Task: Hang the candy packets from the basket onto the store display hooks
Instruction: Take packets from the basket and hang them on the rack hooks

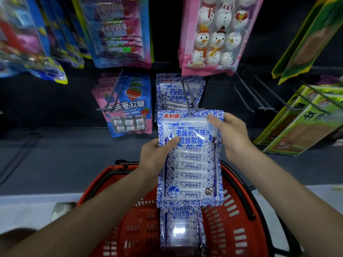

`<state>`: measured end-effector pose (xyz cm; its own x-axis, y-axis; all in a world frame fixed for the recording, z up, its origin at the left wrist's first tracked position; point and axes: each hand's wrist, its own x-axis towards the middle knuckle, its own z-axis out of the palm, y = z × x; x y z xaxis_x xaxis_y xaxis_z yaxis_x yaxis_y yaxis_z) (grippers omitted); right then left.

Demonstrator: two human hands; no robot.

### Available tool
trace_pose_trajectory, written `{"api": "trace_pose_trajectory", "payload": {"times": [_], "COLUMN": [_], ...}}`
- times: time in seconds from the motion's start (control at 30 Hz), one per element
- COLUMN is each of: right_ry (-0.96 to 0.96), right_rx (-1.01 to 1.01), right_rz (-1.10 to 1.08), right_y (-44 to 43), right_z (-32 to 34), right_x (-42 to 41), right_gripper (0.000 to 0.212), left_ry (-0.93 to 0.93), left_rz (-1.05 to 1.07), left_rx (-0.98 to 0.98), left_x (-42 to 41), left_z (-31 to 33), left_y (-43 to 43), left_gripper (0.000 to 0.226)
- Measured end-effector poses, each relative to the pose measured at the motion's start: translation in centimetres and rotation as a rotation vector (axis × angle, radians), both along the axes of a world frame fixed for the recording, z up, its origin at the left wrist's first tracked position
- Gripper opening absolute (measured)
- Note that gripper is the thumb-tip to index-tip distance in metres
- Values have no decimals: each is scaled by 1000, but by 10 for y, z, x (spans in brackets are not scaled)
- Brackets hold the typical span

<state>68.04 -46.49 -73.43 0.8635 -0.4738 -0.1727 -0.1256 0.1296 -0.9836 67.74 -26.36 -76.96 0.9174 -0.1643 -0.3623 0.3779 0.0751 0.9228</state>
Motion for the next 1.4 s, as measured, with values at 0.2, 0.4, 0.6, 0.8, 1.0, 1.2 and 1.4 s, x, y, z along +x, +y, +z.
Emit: {"api": "trace_pose_trajectory", "payload": {"times": [0.2,0.4,0.6,0.8,1.0,1.2,1.4], "right_ry": [288,538,518,326,261,294,329], "right_rx": [135,30,0,-121,-282,-435,-431], "right_rz": [151,509,451,275,118,146,109], "right_y": [-2,-1,2,-22,3,-3,2], "right_z": [-8,-9,-12,-77,-49,-58,-71], "right_x": [-1,-33,-39,6,21,45,73], "right_gripper": [47,46,59,134,80,66,77], "left_ry": [-12,-25,36,-136,-227,-224,-227], "left_rz": [38,137,185,95,68,101,118], "left_rx": [-6,-16,-24,193,369,602,825], "left_x": [9,36,55,63,75,89,108], "left_z": [-5,-15,4,-5,-9,-4,-3], "left_y": [-6,-11,-16,-8,-6,-16,-25], "left_gripper": [96,138,45,36,55,63,56]}}
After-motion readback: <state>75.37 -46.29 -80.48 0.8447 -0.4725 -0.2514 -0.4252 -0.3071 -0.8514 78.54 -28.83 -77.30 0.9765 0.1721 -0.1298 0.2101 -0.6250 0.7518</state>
